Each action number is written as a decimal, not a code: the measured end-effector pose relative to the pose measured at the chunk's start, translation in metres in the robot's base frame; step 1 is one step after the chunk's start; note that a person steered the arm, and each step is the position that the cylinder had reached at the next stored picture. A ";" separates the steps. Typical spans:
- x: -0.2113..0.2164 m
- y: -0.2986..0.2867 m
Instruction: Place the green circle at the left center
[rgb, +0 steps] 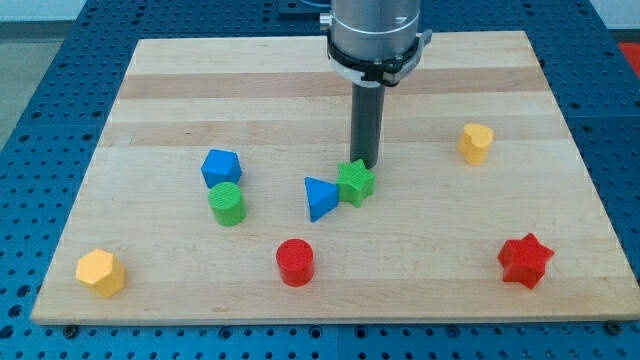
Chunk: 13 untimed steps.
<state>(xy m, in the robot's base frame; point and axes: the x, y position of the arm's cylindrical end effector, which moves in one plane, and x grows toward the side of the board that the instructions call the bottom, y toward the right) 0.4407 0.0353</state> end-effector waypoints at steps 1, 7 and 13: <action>0.029 0.000; 0.007 -0.122; 0.086 -0.120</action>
<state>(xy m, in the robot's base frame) 0.5267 -0.0850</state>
